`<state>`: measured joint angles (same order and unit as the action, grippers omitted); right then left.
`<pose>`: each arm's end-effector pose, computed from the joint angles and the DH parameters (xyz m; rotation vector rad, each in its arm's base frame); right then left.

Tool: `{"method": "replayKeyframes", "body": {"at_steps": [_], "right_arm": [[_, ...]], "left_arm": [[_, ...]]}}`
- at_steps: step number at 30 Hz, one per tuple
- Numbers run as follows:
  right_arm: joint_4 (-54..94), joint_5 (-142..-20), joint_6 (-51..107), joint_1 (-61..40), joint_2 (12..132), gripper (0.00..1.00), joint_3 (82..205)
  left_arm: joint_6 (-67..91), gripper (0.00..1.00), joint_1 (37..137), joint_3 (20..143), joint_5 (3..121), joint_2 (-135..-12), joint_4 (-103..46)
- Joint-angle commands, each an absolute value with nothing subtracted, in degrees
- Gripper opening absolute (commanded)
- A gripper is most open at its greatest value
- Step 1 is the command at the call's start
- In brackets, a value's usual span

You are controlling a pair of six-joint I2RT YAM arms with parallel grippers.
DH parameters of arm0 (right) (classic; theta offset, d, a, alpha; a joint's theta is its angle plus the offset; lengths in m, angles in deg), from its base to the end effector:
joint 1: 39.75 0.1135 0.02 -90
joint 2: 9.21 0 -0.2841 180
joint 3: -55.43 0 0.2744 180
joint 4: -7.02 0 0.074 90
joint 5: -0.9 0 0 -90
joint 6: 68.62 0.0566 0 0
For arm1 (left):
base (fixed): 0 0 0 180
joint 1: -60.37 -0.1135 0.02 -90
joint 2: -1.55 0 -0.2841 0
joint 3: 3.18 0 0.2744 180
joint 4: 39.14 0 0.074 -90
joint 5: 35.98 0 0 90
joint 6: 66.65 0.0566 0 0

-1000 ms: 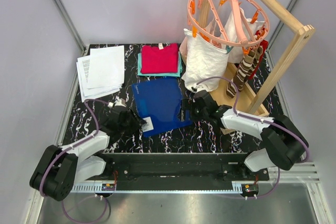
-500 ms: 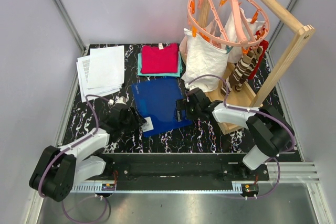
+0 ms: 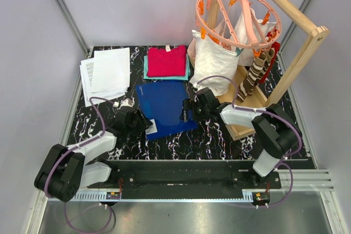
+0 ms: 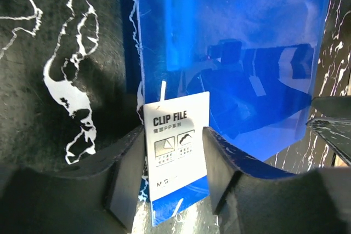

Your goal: Put the files into the folder

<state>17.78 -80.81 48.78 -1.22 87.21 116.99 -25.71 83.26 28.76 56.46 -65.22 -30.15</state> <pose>0.2827 0.2355 0.1461 -0.3130 2.4579 0.7003 0.2085 -0.0907 0.1275 -0.5296 2.3760 -0.6516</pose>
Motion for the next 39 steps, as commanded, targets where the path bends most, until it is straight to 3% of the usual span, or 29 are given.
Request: {"method": "replayKeyframes", "body": {"at_steps": [1,4,8,12,14,17,21,26,30,34,39], "right_arm": [[7.55,-67.67,55.90,-0.81,88.79,0.94,115.18],[1.22,-62.48,60.66,-0.90,89.23,0.93,112.81],[8.54,-69.39,57.78,-0.81,86.17,0.94,113.05],[21.73,-78.63,52.15,-0.81,81.77,0.99,115.87],[28.50,-82.50,51.61,-0.72,79.92,1.00,117.71],[33.70,-87.60,53.97,-0.02,77.19,1.00,117.99],[31.70,-86.47,70.70,1.91,73.42,1.00,113.87],[6.14,-82.86,96.13,9.36,74.89,0.92,103.05],[5.85,-88.83,99.68,14.55,76.75,0.92,105.41],[2.51,-96.55,106.09,18.52,78.41,0.87,103.31],[-7.75,-97.19,111.20,20.11,83.68,0.76,101.11]], "left_arm": [[-27.27,0.49,83.92,25.89,59.73,-66.92,-32.40],[-27.63,0.48,84.01,25.44,60.44,-66.75,-33.10],[-23.87,0.56,84.27,27.11,58.70,-64.12,-28.04],[-18.24,0.96,84.45,31.67,52.11,-54.91,-15.64],[-15.34,0.98,84.80,35.36,47.72,-52.08,-7.93],[-11.82,0.98,85.59,39.24,43.75,-47.60,-1.82],[-13.99,0.99,85.68,42.40,41.63,-47.66,-2.78],[-15.77,0.99,80.24,50.66,44.27,-61.69,-7.53],[-16.99,0.99,72.77,52.25,51.28,-69.81,-10.59],[-18.30,0.98,71.01,49.37,50.94,-72.63,-15.23],[-21.65,0.67,70.91,45.40,57.88,-76.50,-23.77]]}}
